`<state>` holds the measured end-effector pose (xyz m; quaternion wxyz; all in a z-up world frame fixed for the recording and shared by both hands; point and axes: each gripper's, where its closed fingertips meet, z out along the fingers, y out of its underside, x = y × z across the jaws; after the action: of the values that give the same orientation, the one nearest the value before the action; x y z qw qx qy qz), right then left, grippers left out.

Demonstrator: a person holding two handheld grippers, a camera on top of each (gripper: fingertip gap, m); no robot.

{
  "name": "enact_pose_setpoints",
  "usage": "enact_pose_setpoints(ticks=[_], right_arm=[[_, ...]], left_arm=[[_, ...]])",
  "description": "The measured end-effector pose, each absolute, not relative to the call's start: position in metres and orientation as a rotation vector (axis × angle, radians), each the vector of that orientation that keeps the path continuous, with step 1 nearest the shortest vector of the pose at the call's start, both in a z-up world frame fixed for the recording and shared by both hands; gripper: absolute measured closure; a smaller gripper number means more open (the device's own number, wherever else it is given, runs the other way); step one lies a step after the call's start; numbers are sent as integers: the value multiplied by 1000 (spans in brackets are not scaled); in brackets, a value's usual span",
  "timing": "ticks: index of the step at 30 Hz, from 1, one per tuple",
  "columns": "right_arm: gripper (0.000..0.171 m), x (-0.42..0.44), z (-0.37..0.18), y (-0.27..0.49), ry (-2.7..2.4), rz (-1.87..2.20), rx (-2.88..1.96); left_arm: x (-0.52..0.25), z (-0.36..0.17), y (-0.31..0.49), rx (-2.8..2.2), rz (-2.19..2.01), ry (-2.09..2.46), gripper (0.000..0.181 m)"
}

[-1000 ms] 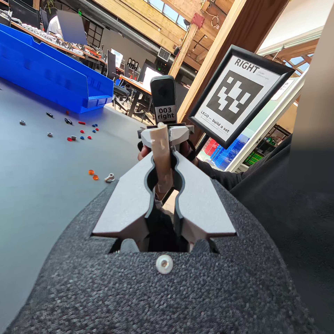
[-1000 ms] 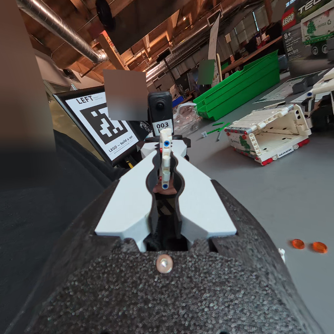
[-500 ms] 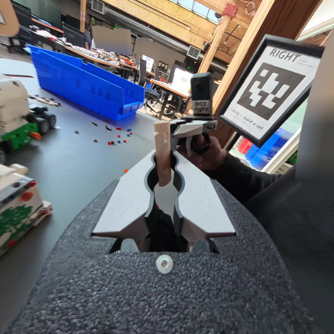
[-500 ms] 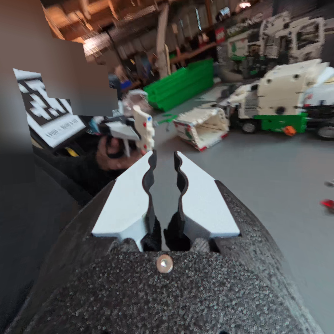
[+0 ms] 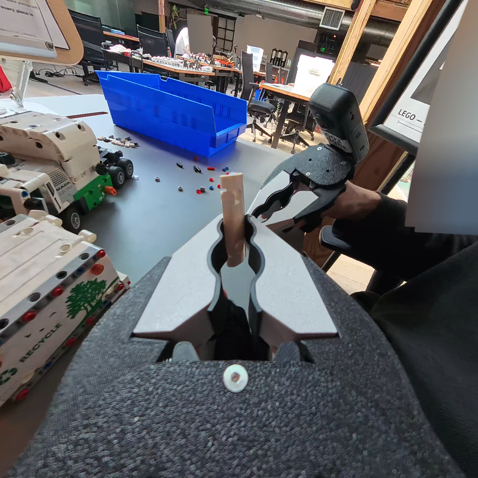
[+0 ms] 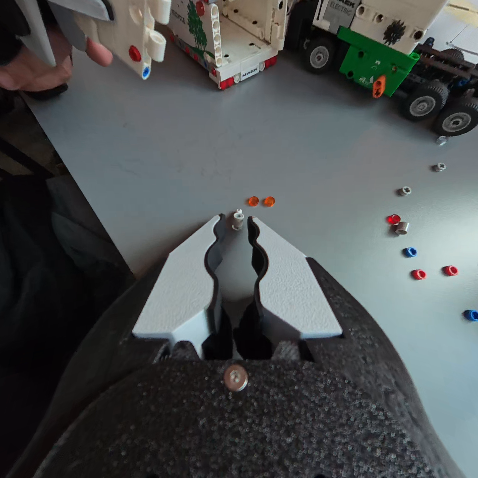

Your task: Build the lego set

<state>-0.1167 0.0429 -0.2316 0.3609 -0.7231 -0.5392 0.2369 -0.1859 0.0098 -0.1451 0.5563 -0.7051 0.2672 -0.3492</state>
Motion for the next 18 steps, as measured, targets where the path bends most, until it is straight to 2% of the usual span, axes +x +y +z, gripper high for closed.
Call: enact_pose_setpoints(ticks=[5,12,18], right_arm=[[165,-121,-224,48,-1375,549,-1793],[166,-170,-139,10,-1078,963,-1558],[166,-178,-150,16,-968,970,-1632]], left_arm=[[-183,-148,9,-1688,-873,636,174],[-184,-151,14,-1713,-809,613,174],[-184,-147,14,-1690,-778,585,174]])
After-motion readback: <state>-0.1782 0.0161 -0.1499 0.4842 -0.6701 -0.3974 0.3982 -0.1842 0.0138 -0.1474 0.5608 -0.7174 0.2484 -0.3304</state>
